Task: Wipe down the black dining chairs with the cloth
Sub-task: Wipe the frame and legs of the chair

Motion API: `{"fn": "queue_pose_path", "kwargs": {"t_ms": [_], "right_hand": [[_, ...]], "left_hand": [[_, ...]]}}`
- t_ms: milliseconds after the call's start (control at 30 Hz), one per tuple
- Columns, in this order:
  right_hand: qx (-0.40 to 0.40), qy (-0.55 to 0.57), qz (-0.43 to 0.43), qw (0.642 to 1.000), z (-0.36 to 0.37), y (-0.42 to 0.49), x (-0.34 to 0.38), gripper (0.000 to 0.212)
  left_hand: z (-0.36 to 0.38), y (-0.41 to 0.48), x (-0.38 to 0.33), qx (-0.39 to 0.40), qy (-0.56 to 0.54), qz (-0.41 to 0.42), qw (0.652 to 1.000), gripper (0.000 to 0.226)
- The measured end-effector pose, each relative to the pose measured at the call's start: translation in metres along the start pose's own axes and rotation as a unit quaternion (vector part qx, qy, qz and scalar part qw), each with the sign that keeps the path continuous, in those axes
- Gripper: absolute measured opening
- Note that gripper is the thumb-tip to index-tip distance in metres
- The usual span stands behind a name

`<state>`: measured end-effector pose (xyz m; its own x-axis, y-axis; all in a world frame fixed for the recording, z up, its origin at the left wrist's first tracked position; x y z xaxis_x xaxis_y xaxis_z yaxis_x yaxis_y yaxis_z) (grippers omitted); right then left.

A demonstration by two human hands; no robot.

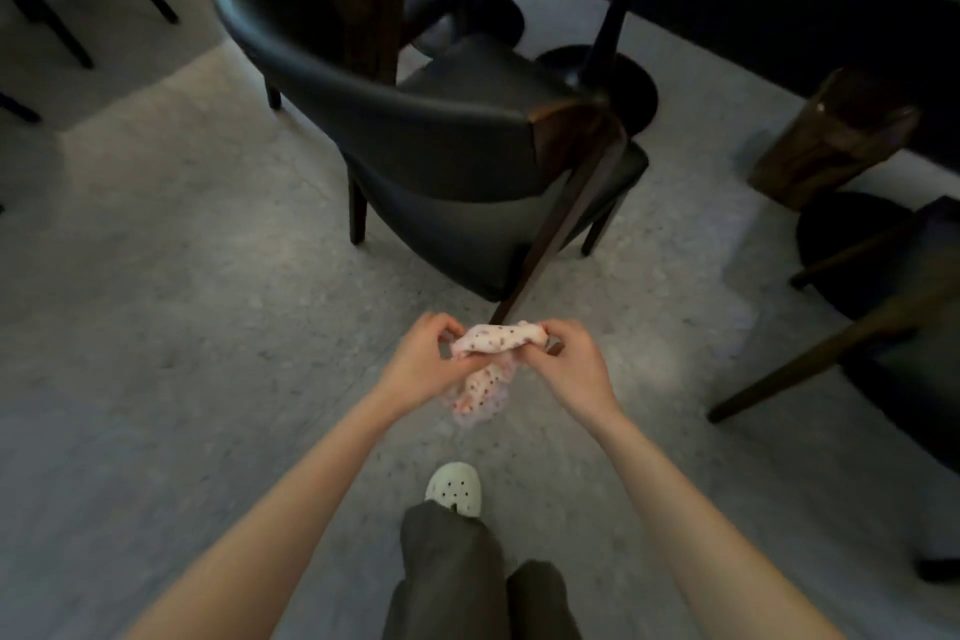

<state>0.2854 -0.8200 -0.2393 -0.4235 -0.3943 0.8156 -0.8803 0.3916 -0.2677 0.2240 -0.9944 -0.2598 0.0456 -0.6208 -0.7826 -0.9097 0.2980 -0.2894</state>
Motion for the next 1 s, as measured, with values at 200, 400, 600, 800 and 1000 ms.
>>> {"fn": "queue_pose_path", "kwargs": {"t_ms": [200, 400, 600, 800, 1000], "right_hand": [[0.027, -0.020, -0.029, 0.999, -0.083, -0.089, 0.125, 0.016], [0.074, -0.086, -0.103, 0.988, -0.101, -0.134, 0.201, 0.014], [0.134, -0.110, -0.109, 0.979, -0.048, -0.148, 0.238, 0.017], [0.131, -0.118, -0.109, 0.978, 0.036, -0.131, 0.292, 0.007], [0.085, -0.076, -0.078, 0.990, 0.115, -0.100, 0.362, 0.012]], "left_hand": [[-0.105, -0.105, -0.110, 0.013, -0.093, 0.012, 0.995, 0.021], [-0.174, -0.155, -0.153, 0.014, -0.090, 0.043, 0.995, 0.013], [-0.223, -0.150, -0.141, 0.032, -0.046, 0.050, 0.997, 0.007], [-0.298, -0.110, -0.098, 0.054, 0.003, 0.077, 0.996, 0.015], [-0.415, -0.053, -0.065, 0.075, 0.081, 0.165, 0.980, 0.018]]}}
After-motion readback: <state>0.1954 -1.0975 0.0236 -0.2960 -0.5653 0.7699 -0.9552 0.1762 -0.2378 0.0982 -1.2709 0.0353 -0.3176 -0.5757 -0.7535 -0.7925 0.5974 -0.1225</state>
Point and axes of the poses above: each hand's wrist, its own y-axis towards the middle knuckle, its own z-axis out of the palm, x = y × z, the point moved 7 cm from there along y, towards the middle knuckle, and after that the axes turned 5 degrees about -x, right-handed, at the moved point
